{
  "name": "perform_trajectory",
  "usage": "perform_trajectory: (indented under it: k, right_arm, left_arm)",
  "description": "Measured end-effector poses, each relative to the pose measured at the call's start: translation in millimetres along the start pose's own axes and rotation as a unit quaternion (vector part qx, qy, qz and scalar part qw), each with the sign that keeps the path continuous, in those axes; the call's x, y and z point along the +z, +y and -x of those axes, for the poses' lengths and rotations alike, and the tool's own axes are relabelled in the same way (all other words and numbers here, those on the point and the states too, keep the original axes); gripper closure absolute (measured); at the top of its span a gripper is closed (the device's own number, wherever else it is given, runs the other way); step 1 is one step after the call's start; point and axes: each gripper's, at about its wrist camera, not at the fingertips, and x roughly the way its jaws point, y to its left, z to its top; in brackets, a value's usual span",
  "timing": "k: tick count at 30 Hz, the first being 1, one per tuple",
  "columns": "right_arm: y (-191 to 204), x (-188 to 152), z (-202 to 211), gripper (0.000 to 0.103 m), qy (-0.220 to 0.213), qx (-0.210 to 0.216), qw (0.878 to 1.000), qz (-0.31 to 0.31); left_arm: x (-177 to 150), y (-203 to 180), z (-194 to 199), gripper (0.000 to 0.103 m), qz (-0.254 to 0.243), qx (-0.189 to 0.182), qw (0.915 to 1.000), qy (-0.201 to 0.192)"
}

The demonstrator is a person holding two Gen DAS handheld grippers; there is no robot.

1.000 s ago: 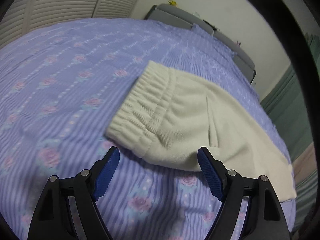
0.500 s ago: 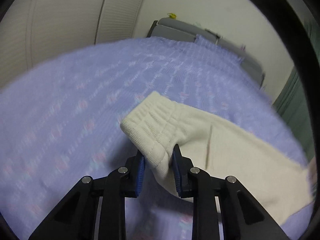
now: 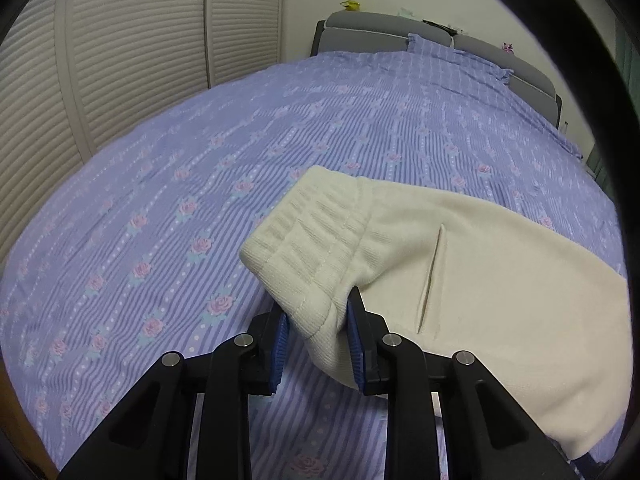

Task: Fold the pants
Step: 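Grasp the pants' other end with the right gripper while the left gripper holds the cuff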

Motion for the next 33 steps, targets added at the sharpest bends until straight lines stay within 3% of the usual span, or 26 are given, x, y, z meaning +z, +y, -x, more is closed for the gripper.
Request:
perform_trajectory:
  k: [3, 12, 19, 24, 25, 27, 29, 33]
  right_arm:
    - [1, 1, -5, 0.063, 0.008, 0.03, 1.0, 0.002]
    - [11, 24, 14, 0.063, -0.049, -0.018, 0.997, 0.059]
    - [-11, 30, -9, 0.063, -0.004, 0.022, 1.0, 0.018]
    - [12, 29, -11, 0.064, -0.02, -0.002, 0.995, 0.1]
    - [13, 32, -10, 0.065, -0.028, -0.006, 0.994, 0.109]
    - [11, 37, -11, 0.087, -0.02, -0.018, 0.993, 0.112]
    - [5, 34, -10, 0.091, 0.007, -0.003, 0.996, 0.09]
    - [16, 20, 15, 0.094, -0.001, -0.017, 0.995, 0.096]
  left_arm:
    - [3, 2, 0, 0.076, 0.001, -0.002, 1.0, 0.002]
    - [0, 12, -3, 0.075, 0.023, -0.019, 0.9994, 0.016]
    - [1, 10, -2, 0.075, 0.027, -0.017, 0.9993, 0.019]
    - [0, 16, -6, 0.075, 0.047, -0.032, 0.9977, 0.037]
    - [-1, 18, -7, 0.075, 0.048, -0.033, 0.9975, 0.039]
    - [-3, 18, -7, 0.074, 0.045, -0.036, 0.9975, 0.041]
    - [-6, 15, -1, 0.075, 0.03, -0.033, 0.9985, 0.033]
    - [-15, 17, 8, 0.075, 0.012, -0.033, 0.9991, 0.022]
